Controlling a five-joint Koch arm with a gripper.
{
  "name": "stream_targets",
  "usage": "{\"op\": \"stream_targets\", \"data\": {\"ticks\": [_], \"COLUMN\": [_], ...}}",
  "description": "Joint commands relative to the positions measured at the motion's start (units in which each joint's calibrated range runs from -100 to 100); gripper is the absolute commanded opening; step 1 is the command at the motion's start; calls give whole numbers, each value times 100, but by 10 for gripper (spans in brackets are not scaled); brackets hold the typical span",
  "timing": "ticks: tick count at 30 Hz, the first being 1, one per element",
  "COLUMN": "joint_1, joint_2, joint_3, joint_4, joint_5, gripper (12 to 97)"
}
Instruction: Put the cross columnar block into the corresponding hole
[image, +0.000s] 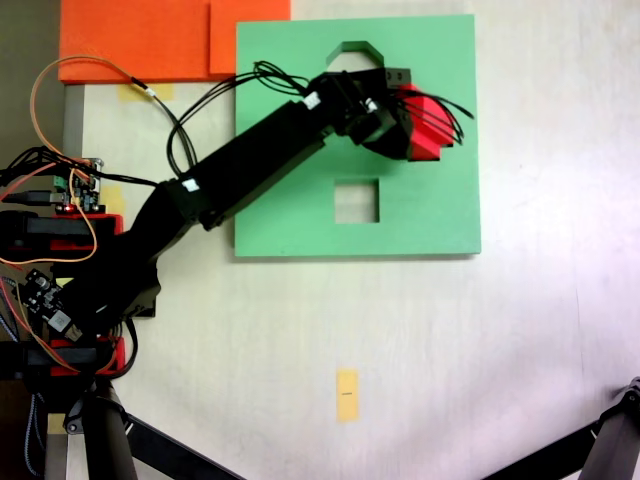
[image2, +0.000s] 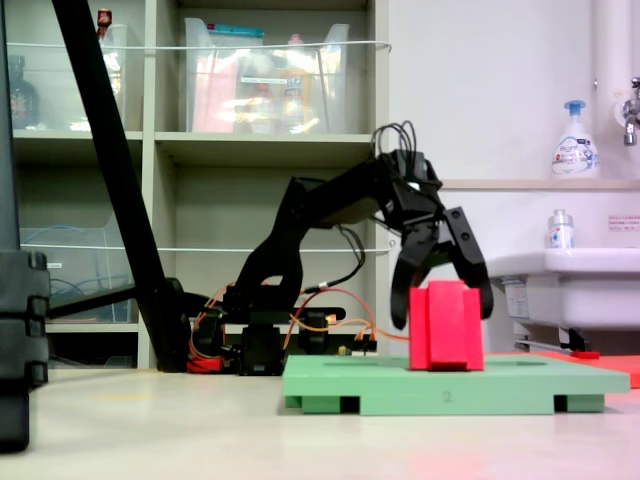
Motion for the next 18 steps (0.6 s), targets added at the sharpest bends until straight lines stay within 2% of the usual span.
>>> {"op": "stream_targets", "data": {"ticks": [1,12,18], "joint_1": [-107,-137,-78], "joint_2": [344,1014,-19], "joint_3": [259,618,618], "joint_4": [640,621,81], "joint_5": [29,29,34], "gripper": [445,450,449]}}
